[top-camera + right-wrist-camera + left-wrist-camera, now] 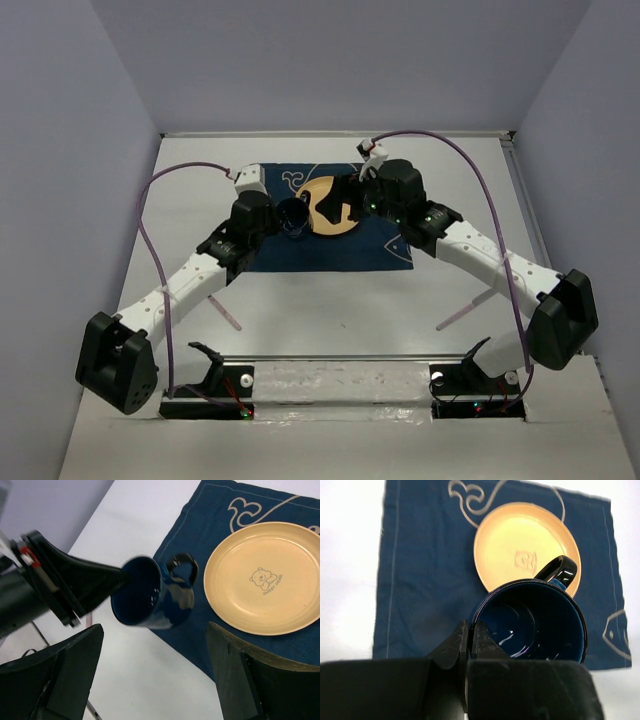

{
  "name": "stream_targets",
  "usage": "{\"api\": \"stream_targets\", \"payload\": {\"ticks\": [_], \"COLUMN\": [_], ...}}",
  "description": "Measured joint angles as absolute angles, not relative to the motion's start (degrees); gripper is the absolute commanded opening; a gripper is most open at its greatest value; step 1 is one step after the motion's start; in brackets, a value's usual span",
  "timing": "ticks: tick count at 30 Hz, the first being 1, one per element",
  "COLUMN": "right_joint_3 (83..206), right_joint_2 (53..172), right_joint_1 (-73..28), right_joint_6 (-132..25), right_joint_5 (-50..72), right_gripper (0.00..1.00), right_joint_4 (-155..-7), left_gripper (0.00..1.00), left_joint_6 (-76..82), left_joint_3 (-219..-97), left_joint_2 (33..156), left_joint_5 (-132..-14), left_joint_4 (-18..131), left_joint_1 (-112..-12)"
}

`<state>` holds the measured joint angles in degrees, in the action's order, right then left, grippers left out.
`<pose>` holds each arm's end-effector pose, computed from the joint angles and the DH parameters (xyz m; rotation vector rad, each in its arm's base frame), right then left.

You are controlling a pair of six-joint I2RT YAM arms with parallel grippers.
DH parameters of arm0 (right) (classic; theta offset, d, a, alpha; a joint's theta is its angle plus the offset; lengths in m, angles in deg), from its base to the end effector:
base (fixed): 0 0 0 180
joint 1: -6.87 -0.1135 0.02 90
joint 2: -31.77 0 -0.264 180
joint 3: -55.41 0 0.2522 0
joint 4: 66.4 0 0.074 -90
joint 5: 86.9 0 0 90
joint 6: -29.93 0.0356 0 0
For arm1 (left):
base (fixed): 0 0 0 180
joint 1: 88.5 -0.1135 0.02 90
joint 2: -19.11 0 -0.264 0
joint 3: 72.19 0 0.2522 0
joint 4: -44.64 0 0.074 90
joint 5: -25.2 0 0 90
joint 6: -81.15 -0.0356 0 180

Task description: Set the dinner table for one person

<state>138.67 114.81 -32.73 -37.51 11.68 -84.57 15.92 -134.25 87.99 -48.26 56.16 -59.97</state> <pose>0.2617 0.2234 0.3429 -0.3992 1.9376 0.8685 0.2490 -0.1238 0.2958 -0.1357 1.8887 -0.3652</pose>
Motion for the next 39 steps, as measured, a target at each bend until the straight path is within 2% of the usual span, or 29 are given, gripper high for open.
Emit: {"api": "stream_targets", "payload": {"ticks": [2,13,15,19,24,25,28,32,34,35,38,39], "right_joint_3": [138.7,138.7,138.7,139.1,140.6,141.0,143.3,144.0,144.0,144.2,144.6,145.2], "right_joint_2": [114.7,118.6,119.3,120.4,121.2,121.5,123.2,124.0,124.0,124.0,123.9,124.0], "right_joint_1": [-33.0,-35.6,-35.6,-36.1,-37.4,-37.4,-37.5,-37.6,-37.9,-38.1,-37.8,-37.1], "right_joint_6": [-37.2,-35.5,-35.1,-34.7,-34.5,-34.6,-34.8,-35.0,-35.2,-35.5,-36.7,-37.6], "right_joint_5": [11.7,6.7,6.0,5.6,3.1,3.0,2.7,2.4,1.3,0.3,-1.7,-1.6], "right_gripper": [0.88,0.69,0.62,0.3,0.24,0.12,0.0,0.0,0.0,0.0,0.0,0.0], "right_joint_4": [-84.6,-89.1,-90.2,-91.2,-93.8,-94.3,-96.2,-97.6,-98.6,-99.3,-99.9,-100.9], "left_gripper": [0.0,0.0,0.0,0.0,0.0,0.0,0.0,0.0,0.22,0.44,0.7,0.81], "left_joint_6": [15.9,15.4,15.1,14.7,14.5,14.4,14.1,14.1,14.1,14.2,14.9,15.3], "left_joint_3": [-133.1,-131.9,-131.4,-130.2,-129.6,-129.6,-129.5,-129.1,-128.9,-128.8,-128.8,-128.8], "left_joint_2": [87.7,83.1,82.3,81.9,81.9,81.9,81.9,81.9,81.9,81.9,81.2,80.2], "left_joint_5": [-47.5,-38.9,-37.5,-35.4,-34.3,-33.8,-31.7,-30.0,-30.0,-30.1,-31.7,-32.5], "left_joint_4": [57.3,56.6,56.0,55.6,54.9,54.6,54.6,54.5,54.4,54.4,53.4,52.8], "left_joint_1": [-58.1,-46.5,-45.9,-44.5,-43.2,-42.7,-41.5,-40.2,-39.7,-39.5,-39.0,-38.6]}}
